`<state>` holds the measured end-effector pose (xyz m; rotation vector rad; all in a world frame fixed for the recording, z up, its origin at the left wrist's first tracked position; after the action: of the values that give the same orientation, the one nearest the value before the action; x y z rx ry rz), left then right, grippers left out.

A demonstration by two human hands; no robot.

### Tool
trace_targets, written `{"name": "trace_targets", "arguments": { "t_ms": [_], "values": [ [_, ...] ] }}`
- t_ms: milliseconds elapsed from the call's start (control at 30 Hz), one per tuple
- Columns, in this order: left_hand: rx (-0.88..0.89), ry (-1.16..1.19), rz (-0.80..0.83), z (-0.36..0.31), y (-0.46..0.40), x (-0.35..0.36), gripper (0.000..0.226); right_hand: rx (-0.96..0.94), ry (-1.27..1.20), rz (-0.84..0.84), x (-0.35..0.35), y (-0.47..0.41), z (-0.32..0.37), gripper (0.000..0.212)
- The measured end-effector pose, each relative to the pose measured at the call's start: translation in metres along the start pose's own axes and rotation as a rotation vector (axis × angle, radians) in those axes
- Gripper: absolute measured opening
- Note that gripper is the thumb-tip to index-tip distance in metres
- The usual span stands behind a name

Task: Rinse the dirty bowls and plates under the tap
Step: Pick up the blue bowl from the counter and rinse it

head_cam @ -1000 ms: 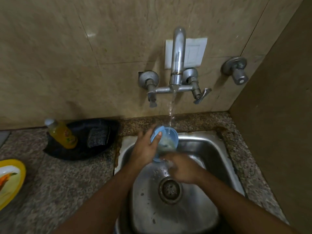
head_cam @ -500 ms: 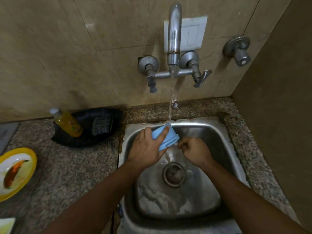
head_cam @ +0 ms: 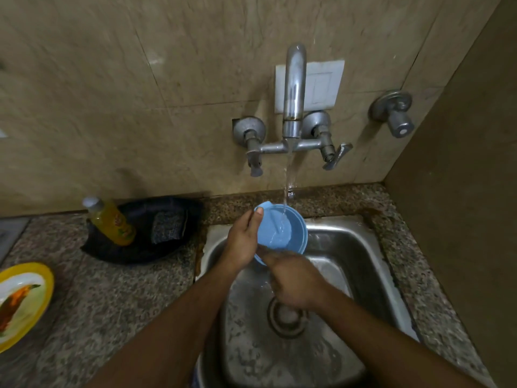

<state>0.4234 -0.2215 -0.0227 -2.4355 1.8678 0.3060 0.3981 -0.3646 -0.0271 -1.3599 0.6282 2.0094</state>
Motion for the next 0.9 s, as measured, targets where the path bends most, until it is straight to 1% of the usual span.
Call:
{"name": "trace_targets", "arguments": {
  "t_ms": [67, 100, 133, 200, 233, 300, 333, 367, 400, 467, 500, 533, 567, 600, 633, 667, 733, 767, 800, 833, 867, 900],
  "values": [
    [0.016, 0.056, -0.039, 0.003, 0.001, 0.003, 0.022, -0.054, 0.257, -0.078, -0.009, -0.002, -0.022, 0.064],
    [0.022, 0.080, -0.061, 0.002, 0.002, 0.006, 0.023, -0.027, 0.346, -0.122, -0.013, -0.004, -0.027, 0.056],
    [0.018, 0.090, -0.084, 0.000, 0.002, 0.010, 0.024, -0.005, 0.407, -0.149, -0.016, -0.008, -0.029, 0.048],
    [-0.041, 0.165, -0.109, -0.008, 0.002, 0.017, 0.022, -0.005, 0.446, -0.200, -0.017, -0.018, -0.028, 0.035],
    [-0.077, 0.295, -0.086, -0.010, 0.000, 0.017, 0.022, -0.028, 0.461, -0.213, -0.018, -0.021, -0.028, 0.035],
    [-0.198, 0.571, 0.005, -0.016, -0.008, 0.006, 0.034, -0.146, 0.497, -0.208, -0.023, -0.023, -0.039, 0.041],
    [-0.260, 0.613, 0.037, -0.021, -0.012, -0.004, 0.039, -0.214, 0.528, -0.181, -0.026, -0.023, -0.048, 0.040],
    [-0.284, 0.562, 0.077, -0.023, -0.020, -0.014, 0.038, -0.293, 0.567, -0.149, -0.029, -0.023, -0.058, 0.036],
    [-0.275, 0.431, 0.145, -0.021, -0.030, -0.022, 0.037, -0.378, 0.607, -0.119, -0.030, -0.022, -0.067, 0.030],
    [-0.245, 0.156, 0.367, -0.022, -0.044, -0.025, 0.042, -0.490, 0.654, -0.078, -0.031, -0.021, -0.076, 0.023],
    [-0.257, 0.088, 0.483, -0.024, -0.046, -0.022, 0.041, -0.526, 0.669, -0.085, -0.032, -0.022, -0.079, 0.021],
    [-0.276, 0.052, 0.540, -0.026, -0.046, -0.015, 0.034, -0.554, 0.678, -0.092, -0.034, -0.023, -0.081, 0.020],
    [-0.255, 0.004, 0.536, -0.026, -0.047, -0.009, 0.024, -0.563, 0.678, -0.095, -0.037, -0.023, -0.081, 0.018],
    [-0.199, -0.040, 0.470, -0.027, -0.049, -0.002, 0.012, -0.543, 0.682, -0.101, -0.040, -0.023, -0.080, 0.014],
    [-0.126, -0.087, 0.371, -0.028, -0.050, 0.004, 0.007, -0.488, 0.687, -0.107, -0.041, -0.024, -0.076, 0.010],
    [-0.055, -0.105, 0.270, -0.028, -0.049, 0.010, 0.008, -0.397, 0.685, -0.120, -0.042, -0.026, -0.070, 0.010],
    [0.017, -0.081, 0.126, -0.021, -0.049, 0.019, 0.009, -0.143, 0.596, -0.138, -0.035, -0.031, -0.050, 0.024],
    [0.013, -0.051, 0.096, -0.015, -0.048, 0.023, 0.013, -0.018, 0.492, -0.118, -0.028, -0.033, -0.039, 0.032],
    [0.010, -0.024, 0.085, -0.010, -0.046, 0.026, 0.014, 0.054, 0.320, -0.076, -0.018, -0.034, -0.027, 0.040],
    [0.007, -0.003, 0.071, -0.005, -0.044, 0.027, 0.016, 0.108, 0.083, -0.012, -0.007, -0.034, -0.016, 0.048],
    [-0.007, 0.020, 0.044, -0.001, -0.043, 0.026, 0.019, 0.142, -0.106, 0.035, 0.000, -0.032, -0.008, 0.058],
    [-0.012, 0.046, 0.007, 0.000, -0.042, 0.021, 0.022, 0.123, -0.171, 0.040, 0.006, -0.028, -0.006, 0.069]
  ]
}}
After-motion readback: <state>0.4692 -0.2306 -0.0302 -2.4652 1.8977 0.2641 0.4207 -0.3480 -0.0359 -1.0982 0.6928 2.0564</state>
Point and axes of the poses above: each hand's wrist, its own y-axis away from the middle knuckle, its own x-axis out of the palm, z = x × y, the point moved 1 cm from there along -y, towards the middle knuckle, and after that the axes turned 4 degrees about x, right-handed, at the moved point
